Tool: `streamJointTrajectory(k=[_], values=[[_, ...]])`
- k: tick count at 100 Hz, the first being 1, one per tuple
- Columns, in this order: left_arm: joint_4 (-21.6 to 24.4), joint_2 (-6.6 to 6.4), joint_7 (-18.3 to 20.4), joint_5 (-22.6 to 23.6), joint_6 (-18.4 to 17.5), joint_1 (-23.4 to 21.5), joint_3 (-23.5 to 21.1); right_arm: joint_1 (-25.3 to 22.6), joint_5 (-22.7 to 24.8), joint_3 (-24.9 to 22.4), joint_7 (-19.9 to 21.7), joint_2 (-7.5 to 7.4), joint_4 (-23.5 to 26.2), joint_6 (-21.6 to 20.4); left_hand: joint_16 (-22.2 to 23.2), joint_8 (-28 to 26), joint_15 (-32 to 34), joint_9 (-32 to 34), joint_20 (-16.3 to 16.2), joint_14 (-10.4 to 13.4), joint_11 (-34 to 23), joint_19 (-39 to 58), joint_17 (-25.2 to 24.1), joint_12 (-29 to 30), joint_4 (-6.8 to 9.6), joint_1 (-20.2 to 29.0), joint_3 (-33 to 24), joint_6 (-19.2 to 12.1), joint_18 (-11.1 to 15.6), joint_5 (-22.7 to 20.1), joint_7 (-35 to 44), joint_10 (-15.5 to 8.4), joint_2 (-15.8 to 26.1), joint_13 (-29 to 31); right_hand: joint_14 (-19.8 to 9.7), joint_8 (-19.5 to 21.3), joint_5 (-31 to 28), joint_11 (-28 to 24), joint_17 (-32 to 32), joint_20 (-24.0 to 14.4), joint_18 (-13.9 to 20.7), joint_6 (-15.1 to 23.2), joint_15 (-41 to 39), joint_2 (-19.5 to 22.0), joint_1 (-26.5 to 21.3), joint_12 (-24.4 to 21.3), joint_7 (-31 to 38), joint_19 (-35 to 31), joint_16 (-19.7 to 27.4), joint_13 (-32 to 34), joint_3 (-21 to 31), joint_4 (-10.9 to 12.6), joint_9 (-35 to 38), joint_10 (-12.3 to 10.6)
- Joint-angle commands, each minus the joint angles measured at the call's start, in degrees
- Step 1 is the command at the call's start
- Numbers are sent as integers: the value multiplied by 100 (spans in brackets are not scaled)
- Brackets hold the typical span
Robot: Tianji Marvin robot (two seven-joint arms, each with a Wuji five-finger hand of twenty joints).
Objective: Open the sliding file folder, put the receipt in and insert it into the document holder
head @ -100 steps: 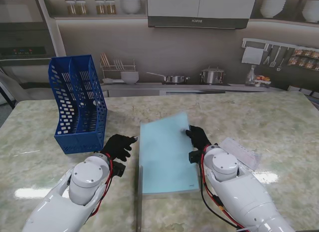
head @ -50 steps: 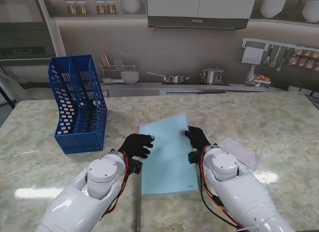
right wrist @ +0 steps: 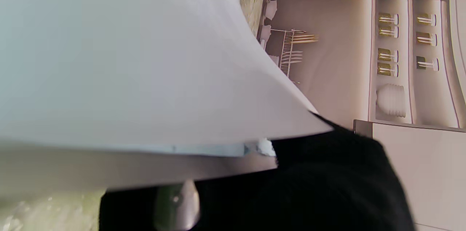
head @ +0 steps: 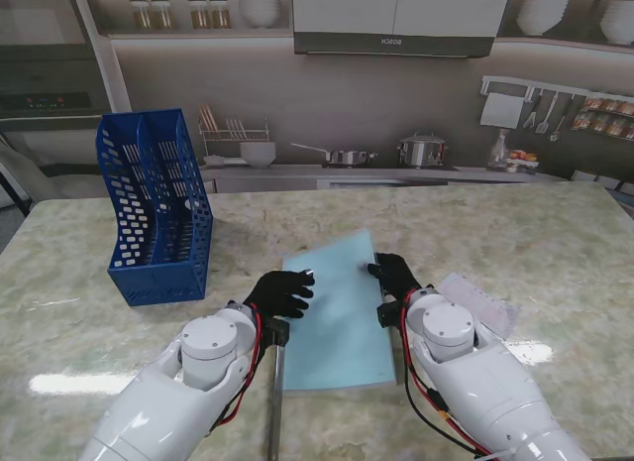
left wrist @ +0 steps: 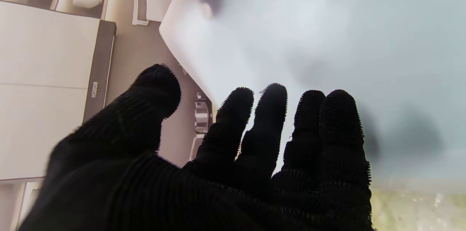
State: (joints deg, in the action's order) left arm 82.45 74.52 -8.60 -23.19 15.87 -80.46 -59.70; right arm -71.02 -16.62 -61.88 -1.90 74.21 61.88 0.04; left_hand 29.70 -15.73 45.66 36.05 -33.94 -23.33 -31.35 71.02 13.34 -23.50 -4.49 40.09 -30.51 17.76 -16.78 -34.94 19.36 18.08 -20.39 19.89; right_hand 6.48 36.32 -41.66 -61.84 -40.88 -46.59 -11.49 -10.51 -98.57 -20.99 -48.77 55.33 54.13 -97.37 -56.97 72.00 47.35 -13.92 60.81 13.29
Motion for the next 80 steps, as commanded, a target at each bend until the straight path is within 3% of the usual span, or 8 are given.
streamJointTrajectory(k=[1,14,36,54,80], values=[[-74,39,34,-149,-24,5,-5,-57,7,-29,-8,-18,80,41,-73,-14,-47,-54,-246,-93,61,-42,-94,94,-160,-314,-38,81,263,56,154,40,22,-104,502,-285,-178,-332,-294,-217,774,397,-615,-98,-190,-59,160,-874,-78,241,534,88,513,800],[-225,48,171,-321,-114,75,23,-80,113,-71,23,-63,162,62,-108,154,-115,-108,-218,-52,142,-135,-198,136,-223,-719,-371,85,289,23,-4,37,2,-183,510,-604,-317,-481,-509,-249,918,146,-668,-219,-85,-100,140,-1034,-309,235,449,106,785,782],[-428,-90,921,-375,-182,204,64,-71,251,-152,118,-135,256,65,-297,576,-484,-594,-27,-71,564,-542,-631,354,-320,-1091,-1116,296,292,34,-794,187,-410,-668,546,-927,-648,-767,-935,-181,1134,-110,-745,-467,78,-124,185,-1337,-666,224,276,129,1312,647],[-707,-163,1410,-320,-316,368,183,-38,533,-174,334,-261,413,31,-439,745,-729,-952,110,0,811,-796,-928,490,-334,-1022,-1215,385,378,-75,-1570,180,-540,-1023,434,-1212,-835,-850,-1225,-23,1412,34,-748,-695,155,-182,218,-1539,-881,234,226,126,1619,478],[-956,-115,1481,-362,-448,487,336,52,967,-110,692,-442,644,10,-512,735,-847,-1129,185,73,875,-915,-1116,534,-332,-982,-1191,411,463,17,-1645,144,-539,-1188,131,-1523,-990,-499,-1478,188,1804,339,-727,-1148,198,-634,236,-1729,-925,258,476,95,1769,385]])
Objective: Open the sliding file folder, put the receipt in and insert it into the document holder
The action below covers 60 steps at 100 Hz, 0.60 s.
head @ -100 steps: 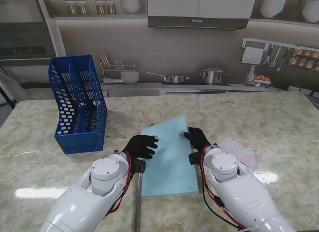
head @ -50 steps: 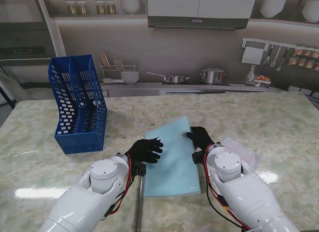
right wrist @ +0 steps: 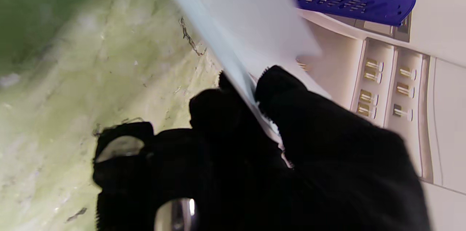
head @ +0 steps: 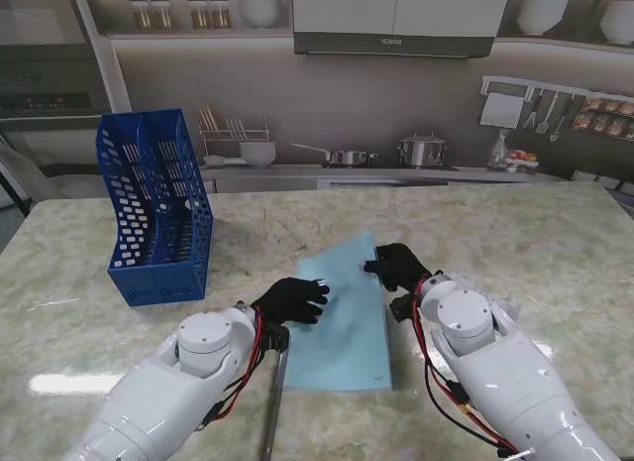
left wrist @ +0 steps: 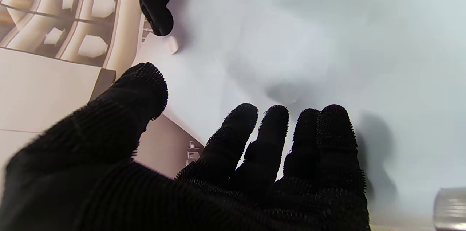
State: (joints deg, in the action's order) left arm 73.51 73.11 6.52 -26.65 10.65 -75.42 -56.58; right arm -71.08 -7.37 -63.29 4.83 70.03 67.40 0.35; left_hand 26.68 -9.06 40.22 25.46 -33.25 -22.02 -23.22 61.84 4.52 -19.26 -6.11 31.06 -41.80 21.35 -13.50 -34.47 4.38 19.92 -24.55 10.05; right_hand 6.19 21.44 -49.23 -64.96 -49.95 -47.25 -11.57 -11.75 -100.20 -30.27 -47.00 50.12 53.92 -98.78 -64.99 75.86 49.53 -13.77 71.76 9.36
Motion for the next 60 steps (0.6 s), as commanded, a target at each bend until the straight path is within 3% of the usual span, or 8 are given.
streamJointTrajectory(k=[1,35,51,60], values=[[-63,27,-35,-15,74,-16,29,64,57,40,28,-27,93,-22,-210,69,-304,-73,116,-61,63,5,-236,110,-171,-87,-59,51,135,-26,-150,-38,-118,-206,156,-40,-232,-180,-574,256,1815,468,-564,-222,23,-123,256,-1591,-124,-128,263,79,675,778],[-31,41,-211,287,63,23,214,321,223,395,298,-74,-15,-149,-222,72,-298,-95,113,-144,99,46,-275,139,-174,-359,-122,131,75,-21,-169,67,-66,-235,69,-237,-349,73,-625,337,1921,772,-558,-634,90,-508,276,-1640,-113,-122,494,24,749,760],[-50,69,-257,237,10,37,243,474,349,594,424,-98,-82,-219,-246,80,-322,-120,144,-145,112,21,-319,153,-232,-960,-516,161,85,5,-181,72,14,-252,54,-307,-382,172,-632,360,1942,1017,-555,-855,53,-620,289,-1648,-105,-121,592,26,775,737],[-81,93,-304,191,-81,38,249,556,390,698,466,-96,-148,-257,-254,87,-331,-132,156,-141,126,13,-394,162,-290,-1471,-946,166,51,12,-184,84,37,-266,29,-343,-388,30,-631,372,1943,1132,-555,-988,21,-598,317,-1653,-99,-120,710,15,821,872]])
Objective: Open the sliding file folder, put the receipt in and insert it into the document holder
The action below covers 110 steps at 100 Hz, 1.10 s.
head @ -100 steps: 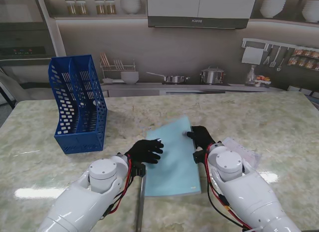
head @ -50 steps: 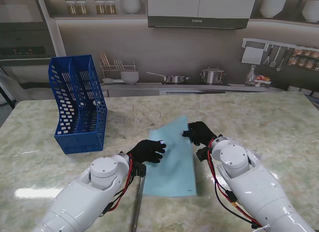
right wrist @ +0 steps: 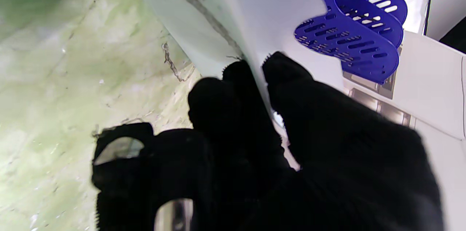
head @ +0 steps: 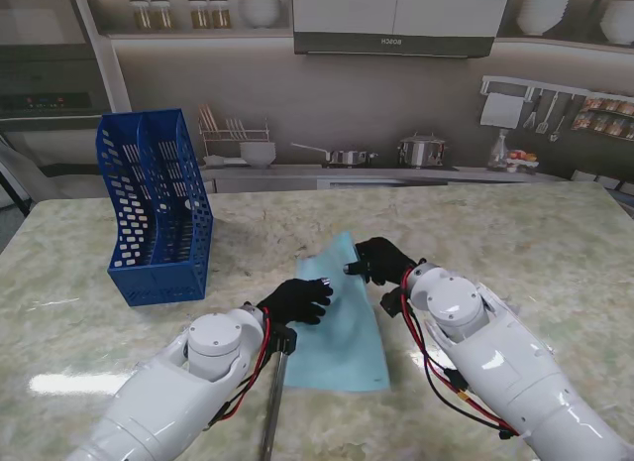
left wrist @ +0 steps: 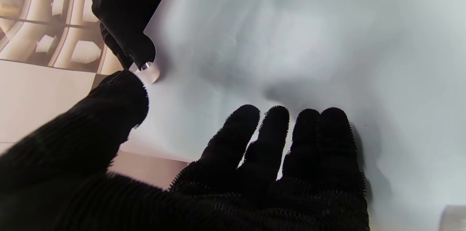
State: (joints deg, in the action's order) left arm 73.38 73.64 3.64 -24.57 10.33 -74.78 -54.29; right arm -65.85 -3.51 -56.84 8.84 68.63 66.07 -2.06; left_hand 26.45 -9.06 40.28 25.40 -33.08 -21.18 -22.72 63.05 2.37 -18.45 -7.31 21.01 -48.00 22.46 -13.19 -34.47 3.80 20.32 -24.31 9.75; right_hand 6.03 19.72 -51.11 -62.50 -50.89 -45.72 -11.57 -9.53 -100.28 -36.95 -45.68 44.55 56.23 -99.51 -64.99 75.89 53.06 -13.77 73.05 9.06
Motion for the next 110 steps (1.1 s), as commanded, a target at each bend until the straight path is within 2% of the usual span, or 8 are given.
streamJointTrajectory(k=[1,25,55,70,78,85,98,110], values=[[-72,43,-22,-25,-62,-26,20,41,5,62,67,45,-22,-20,-233,88,-340,-126,141,-225,78,-110,-185,84,-178,-512,-361,54,20,16,-127,45,16,-241,47,-174,-210,-246,-538,221,1943,929,-548,-344,-112,-35,95,-1580,-98,-123,381,13,697,926],[-164,88,-98,-105,-249,5,31,204,141,275,100,54,-162,-73,-290,129,-456,-215,194,-280,151,-206,-298,120,-266,-1004,-544,176,-15,103,-176,166,59,-308,13,-185,-247,-680,-553,237,2001,1094,-555,-699,-202,88,200,-1595,-119,-122,852,141,746,1170],[-220,141,-157,-240,-243,29,56,427,474,554,311,-16,-220,-28,-311,119,-483,-243,203,-445,160,-205,-457,134,-322,-1360,-577,433,-202,175,-167,377,71,-347,-61,90,-102,-1383,-551,113,1833,1437,-572,-732,-185,811,232,-1647,-200,-120,1381,261,488,1583],[-331,164,-133,-292,-482,76,96,515,731,666,319,-60,-202,-112,-338,122,-533,-326,244,-371,186,-271,-517,145,-327,-1306,-704,399,-112,264,-194,328,-9,-405,-171,90,-272,-1547,-571,64,1904,1609,-580,-1034,-193,1129,286,-1669,-265,-115,1561,471,589,1638],[-374,159,-131,-193,-569,105,137,622,802,767,474,-99,-235,-188,-343,110,-539,-349,255,-350,170,-282,-516,138,-337,-1289,-669,403,-96,295,-188,309,21,-408,-193,15,-315,-1582,-578,-15,1948,1655,-573,-1117,-181,1670,333,-1685,-313,-112,1569,538,642,1660],[-404,166,-140,-188,-630,110,142,710,838,847,566,-116,-274,-229,-347,95,-545,-354,270,-342,164,-308,-547,136,-338,-1319,-657,424,-76,327,-183,302,37,-412,-229,-65,-313,-1600,-584,-43,1995,1631,-579,-1182,-186,1790,356,-1701,-327,-111,1491,546,682,1610],[-448,182,-185,-192,-687,117,140,843,794,964,652,-99,-407,-328,-362,61,-569,-367,284,-324,163,-316,-555,137,-331,-1289,-726,428,-79,369,-171,311,-8,-402,-146,-378,-377,-1611,-577,-79,1969,1348,-592,-1309,-198,1892,380,-1711,-364,-118,1255,425,751,1564],[-515,190,-185,-151,-770,140,172,936,732,1040,777,-100,-497,-388,-356,33,-552,-373,286,-303,125,-299,-505,119,-321,-1116,-801,433,-38,384,-162,294,-139,-364,-67,-545,-397,-1681,-567,-135,1850,1152,-608,-1369,-92,1947,368,-1737,-400,-124,1009,118,804,1518]])
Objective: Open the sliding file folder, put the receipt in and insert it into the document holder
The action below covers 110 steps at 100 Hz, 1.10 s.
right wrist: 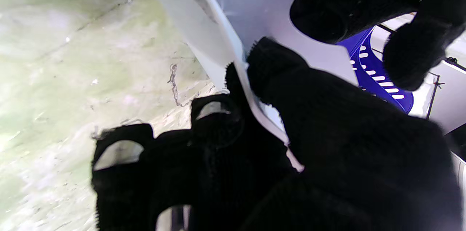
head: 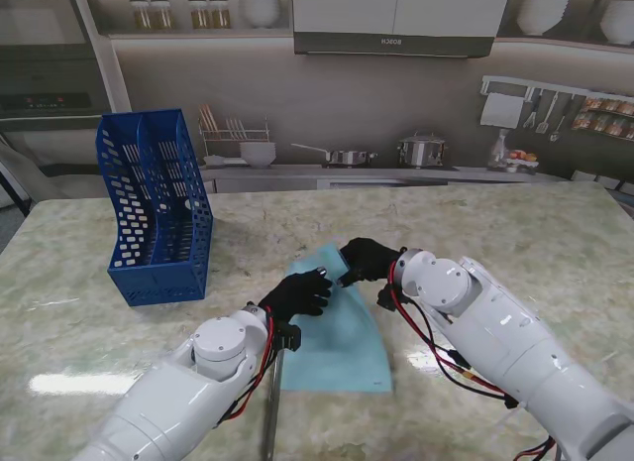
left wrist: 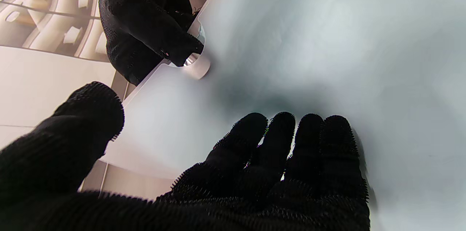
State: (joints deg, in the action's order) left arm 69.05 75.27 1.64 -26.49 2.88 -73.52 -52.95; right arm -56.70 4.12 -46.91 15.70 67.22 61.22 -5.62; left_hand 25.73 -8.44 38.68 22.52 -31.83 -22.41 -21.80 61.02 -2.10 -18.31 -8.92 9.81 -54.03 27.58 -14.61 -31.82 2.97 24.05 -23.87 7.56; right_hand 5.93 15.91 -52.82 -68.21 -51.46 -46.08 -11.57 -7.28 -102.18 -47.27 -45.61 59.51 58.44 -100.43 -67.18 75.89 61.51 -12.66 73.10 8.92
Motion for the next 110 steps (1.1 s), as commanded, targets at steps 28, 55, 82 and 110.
streamJointTrajectory(k=[28,55,82,110], values=[[-115,29,6,97,-45,30,55,220,-30,222,304,27,-199,-155,-239,-132,-317,-12,135,-174,-51,-34,36,60,-104,600,79,-76,128,77,-40,-78,-303,-53,-296,175,-312,-1393,-651,-98,2078,606,-421,-880,599,495,348,-1673,-311,-111,324,-489,884,1087],[-256,168,-230,-220,-241,0,50,429,6,429,477,22,-369,-271,-150,-261,-135,372,52,14,-233,134,267,-30,26,1117,454,-284,303,-222,88,-346,-185,280,-270,400,-458,-1542,-815,-64,2003,495,-429,-1045,786,338,451,-1858,-408,-113,389,-616,984,853],[-417,234,-239,-408,-363,18,32,610,-68,632,678,26,-539,-537,-77,-301,-41,611,3,269,-364,209,498,-121,108,1569,655,-553,503,-442,115,-627,-188,543,-70,353,-402,-1526,-715,-282,1789,839,-434,-799,496,139,365,-1885,-388,-123,389,-506,990,938],[-469,311,-627,-201,-410,30,110,714,-45,758,734,26,-604,-688,67,-371,190,949,-97,451,-620,398,962,-273,414,2260,1065,-905,685,-742,206,-884,123,977,50,221,-392,-1508,-637,-460,1716,872,-442,-695,365,-17,342,-1845,-381,-132,339,-430,996,1037]])
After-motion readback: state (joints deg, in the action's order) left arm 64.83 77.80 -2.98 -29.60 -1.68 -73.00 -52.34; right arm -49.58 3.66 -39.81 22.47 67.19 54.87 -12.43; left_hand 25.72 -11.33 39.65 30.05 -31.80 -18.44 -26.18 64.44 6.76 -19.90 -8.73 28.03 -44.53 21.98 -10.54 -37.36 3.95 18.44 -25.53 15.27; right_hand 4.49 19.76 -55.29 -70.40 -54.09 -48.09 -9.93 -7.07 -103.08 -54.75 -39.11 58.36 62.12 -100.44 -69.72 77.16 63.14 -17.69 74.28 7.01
